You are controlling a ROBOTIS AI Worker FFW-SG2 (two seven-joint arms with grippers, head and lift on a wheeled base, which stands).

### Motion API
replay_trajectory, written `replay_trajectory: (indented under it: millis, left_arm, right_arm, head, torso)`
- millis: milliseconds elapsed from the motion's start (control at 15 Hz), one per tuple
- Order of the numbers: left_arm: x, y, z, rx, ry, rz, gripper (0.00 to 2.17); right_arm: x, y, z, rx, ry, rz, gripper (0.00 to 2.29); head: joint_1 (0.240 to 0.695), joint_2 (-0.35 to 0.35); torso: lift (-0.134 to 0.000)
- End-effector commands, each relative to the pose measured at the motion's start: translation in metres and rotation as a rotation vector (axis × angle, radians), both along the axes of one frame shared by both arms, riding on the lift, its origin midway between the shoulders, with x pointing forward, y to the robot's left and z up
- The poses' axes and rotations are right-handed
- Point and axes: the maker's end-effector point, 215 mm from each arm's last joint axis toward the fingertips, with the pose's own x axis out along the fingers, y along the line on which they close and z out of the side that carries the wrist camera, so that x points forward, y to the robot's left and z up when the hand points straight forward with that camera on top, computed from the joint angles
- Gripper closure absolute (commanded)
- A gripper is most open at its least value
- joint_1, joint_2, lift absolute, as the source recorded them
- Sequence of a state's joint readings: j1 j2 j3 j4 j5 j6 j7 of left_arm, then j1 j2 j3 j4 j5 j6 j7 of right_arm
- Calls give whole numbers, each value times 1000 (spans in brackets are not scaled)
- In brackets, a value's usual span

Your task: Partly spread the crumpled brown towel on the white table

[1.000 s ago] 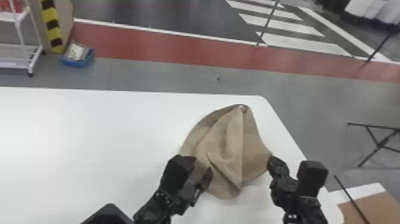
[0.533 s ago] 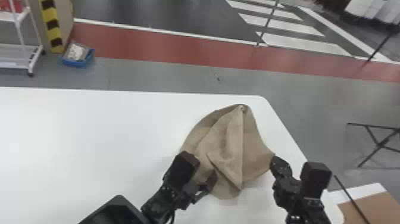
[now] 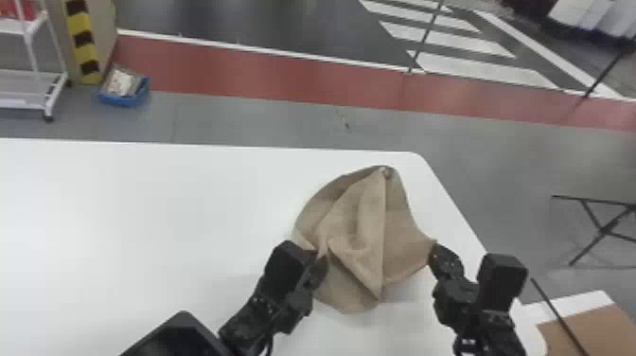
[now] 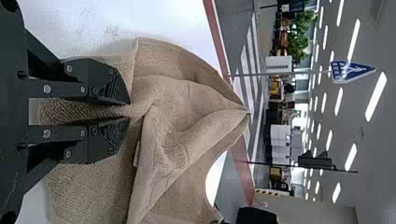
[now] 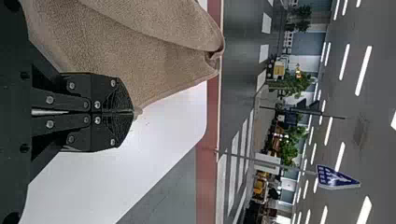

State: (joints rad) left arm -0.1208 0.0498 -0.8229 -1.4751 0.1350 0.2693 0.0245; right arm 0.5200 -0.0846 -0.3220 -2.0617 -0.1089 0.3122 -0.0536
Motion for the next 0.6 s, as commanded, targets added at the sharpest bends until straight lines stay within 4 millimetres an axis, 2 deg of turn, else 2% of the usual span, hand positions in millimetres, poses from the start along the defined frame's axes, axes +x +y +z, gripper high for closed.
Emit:
replay_trajectory:
  millis: [0, 67, 200, 267, 333, 400, 533]
  left_arm:
    - [3, 7, 12, -19, -10, 16, 1703]
    - [4, 15, 21, -26, -18, 25, 1713]
    - [17, 57, 38, -17, -37, 79, 1713]
    - [25, 84, 50, -22, -54, 118, 1713]
    - [29, 96, 65, -27, -72, 134, 1713]
    - [41, 131, 77, -17, -92, 187, 1713]
    - [54, 180, 96, -31, -92, 266, 1713]
  right_arm:
    - [-1, -1, 3, -4, -3, -1, 1305]
    - [-1, -4, 5, -7, -6, 0, 1305]
    - [-1, -17, 15, -23, -17, -2, 1305]
    - [-2, -30, 20, -30, -18, -18, 1305]
    - [2, -44, 32, -30, -29, -37, 1305]
    - [4, -62, 40, -19, -33, -65, 1305]
    - [8, -90, 53, -12, -26, -105, 1305]
  head:
    - [695, -350]
    - [695, -350]
    - [695, -350]
    - [695, -350]
    - [695, -350]
    - [695, -350]
    - [695, -350]
  torso:
    - [-124]
    - [-124]
    - [-124]
    - [-124]
    - [-124]
    - [-124]
    - [-124]
